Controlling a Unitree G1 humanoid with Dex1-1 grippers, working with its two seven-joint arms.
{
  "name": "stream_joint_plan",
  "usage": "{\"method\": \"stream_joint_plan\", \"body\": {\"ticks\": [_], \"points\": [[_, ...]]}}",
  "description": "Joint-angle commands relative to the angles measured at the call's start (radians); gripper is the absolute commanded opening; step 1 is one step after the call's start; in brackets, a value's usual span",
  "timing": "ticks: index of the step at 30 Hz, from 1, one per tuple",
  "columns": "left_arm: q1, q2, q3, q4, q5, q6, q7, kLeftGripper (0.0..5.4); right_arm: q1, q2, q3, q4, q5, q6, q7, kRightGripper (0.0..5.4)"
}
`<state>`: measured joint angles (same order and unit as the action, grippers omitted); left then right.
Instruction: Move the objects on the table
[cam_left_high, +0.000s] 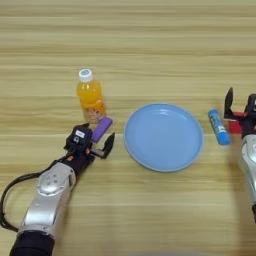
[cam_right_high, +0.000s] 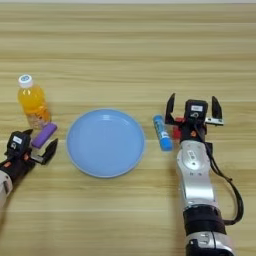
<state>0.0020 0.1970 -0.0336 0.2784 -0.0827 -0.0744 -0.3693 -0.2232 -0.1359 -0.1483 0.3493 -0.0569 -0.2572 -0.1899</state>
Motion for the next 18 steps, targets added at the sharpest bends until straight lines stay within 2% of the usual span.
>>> {"method": "stream_joint_plan", "body": {"ticks": [1, 18], "points": [[0.046, 0.014, -0.007, 0.072, 0.024, 0.063, 0.009, 3.94, -0.011, -0.001, -0.001, -0.007, -0.01, -0.005, -0.007, 5.4], [0.044, 0.004, -0.019, 0.085, 0.027, 0.013, 0.009, 2.4, -0.01, -0.003, -0.001, -0.007, -0.01, -0.003, -0.006, 5.4]]}}
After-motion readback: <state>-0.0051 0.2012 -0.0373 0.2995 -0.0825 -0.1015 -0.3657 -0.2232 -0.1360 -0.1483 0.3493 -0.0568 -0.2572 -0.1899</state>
